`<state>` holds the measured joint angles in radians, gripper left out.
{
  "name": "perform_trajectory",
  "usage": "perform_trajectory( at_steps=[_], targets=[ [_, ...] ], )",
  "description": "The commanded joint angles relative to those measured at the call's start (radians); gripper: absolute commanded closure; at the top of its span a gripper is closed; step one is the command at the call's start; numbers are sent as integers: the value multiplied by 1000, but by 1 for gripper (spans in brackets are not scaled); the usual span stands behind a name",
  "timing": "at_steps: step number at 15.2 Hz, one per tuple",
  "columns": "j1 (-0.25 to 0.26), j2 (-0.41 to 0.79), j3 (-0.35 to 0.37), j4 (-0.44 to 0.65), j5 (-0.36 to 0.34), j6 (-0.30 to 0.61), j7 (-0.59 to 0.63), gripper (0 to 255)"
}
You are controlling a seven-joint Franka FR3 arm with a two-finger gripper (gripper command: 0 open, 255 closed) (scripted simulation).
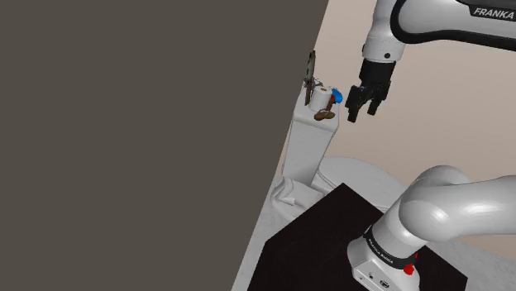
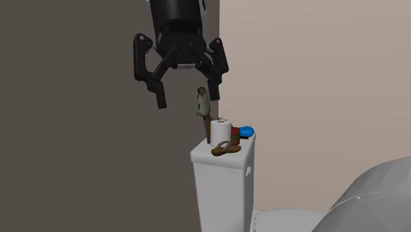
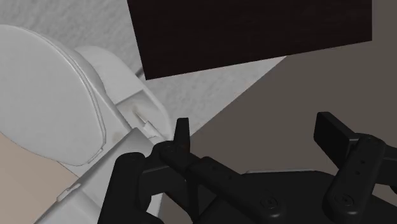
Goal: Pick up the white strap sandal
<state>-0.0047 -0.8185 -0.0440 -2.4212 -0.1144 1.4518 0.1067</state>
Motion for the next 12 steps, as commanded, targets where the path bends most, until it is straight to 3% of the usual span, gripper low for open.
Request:
perform_trajectory(
  at_steps=[1,12],
  targets=[
    [0,0,0,0,0,0,0,0],
    [-100,334,-51,53,-42,351,169,0]
  ],
)
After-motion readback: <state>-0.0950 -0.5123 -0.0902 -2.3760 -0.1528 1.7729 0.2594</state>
